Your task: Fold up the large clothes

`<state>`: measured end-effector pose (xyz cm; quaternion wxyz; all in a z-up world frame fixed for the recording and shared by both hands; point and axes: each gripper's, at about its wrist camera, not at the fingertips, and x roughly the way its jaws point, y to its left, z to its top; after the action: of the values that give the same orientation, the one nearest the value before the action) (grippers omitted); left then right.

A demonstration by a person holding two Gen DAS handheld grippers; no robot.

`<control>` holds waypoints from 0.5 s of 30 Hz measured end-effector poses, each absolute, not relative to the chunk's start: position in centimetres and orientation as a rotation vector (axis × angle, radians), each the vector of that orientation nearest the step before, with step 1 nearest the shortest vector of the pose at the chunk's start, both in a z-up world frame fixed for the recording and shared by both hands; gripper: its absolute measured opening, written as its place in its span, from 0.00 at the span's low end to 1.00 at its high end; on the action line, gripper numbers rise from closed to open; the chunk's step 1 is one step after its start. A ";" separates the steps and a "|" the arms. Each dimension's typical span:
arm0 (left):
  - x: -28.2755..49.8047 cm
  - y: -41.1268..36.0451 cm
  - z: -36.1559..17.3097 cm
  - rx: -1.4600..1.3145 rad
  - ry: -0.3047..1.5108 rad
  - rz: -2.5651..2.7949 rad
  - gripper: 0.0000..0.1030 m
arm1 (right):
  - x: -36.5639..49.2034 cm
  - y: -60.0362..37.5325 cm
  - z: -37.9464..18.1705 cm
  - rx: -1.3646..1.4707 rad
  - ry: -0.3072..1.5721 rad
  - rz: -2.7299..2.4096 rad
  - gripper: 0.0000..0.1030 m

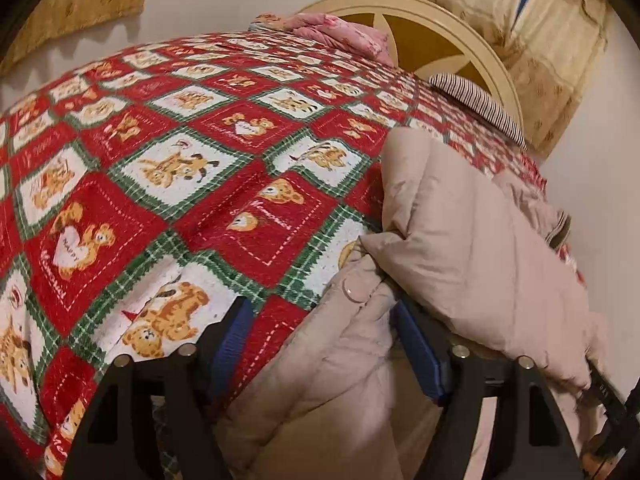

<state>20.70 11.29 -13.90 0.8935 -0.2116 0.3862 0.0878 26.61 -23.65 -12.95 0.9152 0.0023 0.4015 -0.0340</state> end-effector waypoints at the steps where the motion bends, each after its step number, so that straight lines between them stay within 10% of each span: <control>1: 20.8 11.1 -13.9 -0.425 0.807 0.184 0.75 | 26.6 -23.6 -13.0 -0.004 0.824 -0.079 0.13; 6: 19.7 12.1 -13.4 -0.482 0.793 0.147 0.75 | 26.4 -24.2 -12.6 0.022 0.837 -0.051 0.25; 11: 17.5 12.8 -9.9 -0.349 0.731 0.165 0.75 | 21.6 -28.3 -8.0 0.251 0.681 0.007 0.79; 13: 17.5 13.0 -7.8 -0.309 0.672 0.156 0.75 | 19.2 -29.4 -5.7 0.266 0.598 -0.007 0.77; 15: 18.8 12.7 -6.3 -0.287 0.643 0.121 0.75 | 19.1 -29.2 -3.9 0.230 0.603 0.019 0.49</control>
<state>18.76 12.68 -6.26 0.9369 -0.1407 0.3146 0.0591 19.13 -29.18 -3.93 0.9484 0.1132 0.2961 0.0094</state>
